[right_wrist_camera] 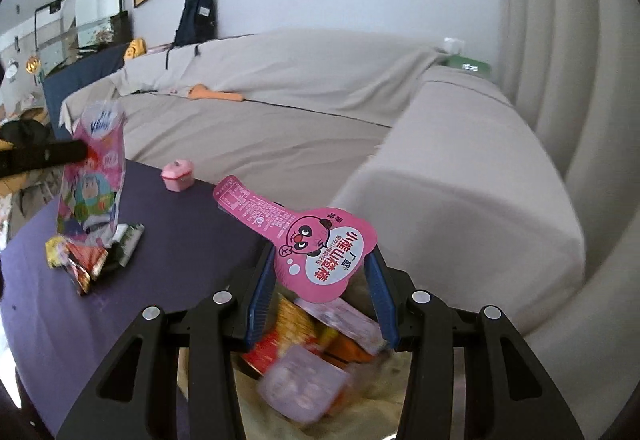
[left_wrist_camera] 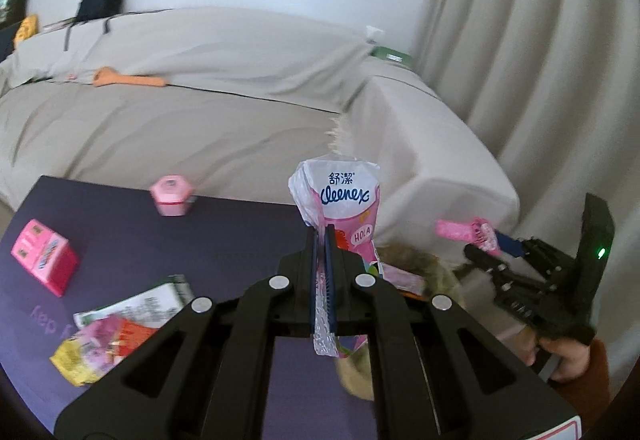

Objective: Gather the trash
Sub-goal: 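Carry the Kleenex pack and lollipop card over the basket with both tools, then open both tools to drop the Kleenex pack and lollipop card into the basket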

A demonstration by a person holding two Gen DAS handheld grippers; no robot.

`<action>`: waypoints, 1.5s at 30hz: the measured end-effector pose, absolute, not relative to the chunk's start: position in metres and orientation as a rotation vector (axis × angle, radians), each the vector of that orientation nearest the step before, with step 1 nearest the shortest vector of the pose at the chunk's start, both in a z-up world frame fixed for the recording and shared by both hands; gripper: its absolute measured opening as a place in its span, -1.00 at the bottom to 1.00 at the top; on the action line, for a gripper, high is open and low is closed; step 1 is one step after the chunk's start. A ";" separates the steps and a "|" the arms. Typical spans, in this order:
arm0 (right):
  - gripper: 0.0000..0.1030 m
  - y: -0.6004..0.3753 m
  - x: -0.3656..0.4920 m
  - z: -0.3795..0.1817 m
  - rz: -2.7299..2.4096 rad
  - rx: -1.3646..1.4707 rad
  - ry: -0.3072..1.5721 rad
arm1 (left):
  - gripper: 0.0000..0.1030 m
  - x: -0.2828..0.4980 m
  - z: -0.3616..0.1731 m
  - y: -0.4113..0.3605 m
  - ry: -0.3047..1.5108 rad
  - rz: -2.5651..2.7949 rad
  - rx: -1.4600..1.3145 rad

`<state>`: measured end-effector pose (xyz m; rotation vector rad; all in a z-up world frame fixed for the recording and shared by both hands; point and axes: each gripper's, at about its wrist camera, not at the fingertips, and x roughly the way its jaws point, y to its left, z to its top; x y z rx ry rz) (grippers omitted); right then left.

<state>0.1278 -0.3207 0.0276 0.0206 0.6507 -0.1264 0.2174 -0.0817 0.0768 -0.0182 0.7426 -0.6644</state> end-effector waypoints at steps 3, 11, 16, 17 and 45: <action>-0.17 -0.329 0.117 0.017 -0.146 0.022 0.660 | -0.94 0.210 0.080 -0.105 0.739 -0.703 0.006; -0.17 -0.347 0.103 -0.005 -0.140 0.087 0.674 | -0.94 0.196 0.077 -0.143 0.750 -0.766 0.049; -0.17 -0.349 0.104 -0.020 -0.119 0.122 0.694 | -0.93 0.195 0.070 -0.149 0.763 -0.777 0.057; -0.17 -0.348 0.104 -0.024 -0.113 0.129 0.699 | -0.93 0.196 0.069 -0.149 0.765 -0.776 0.061; 0.18 -0.362 0.095 -0.066 -0.139 0.196 0.760 | -0.94 0.215 0.001 -0.160 0.930 -0.794 0.022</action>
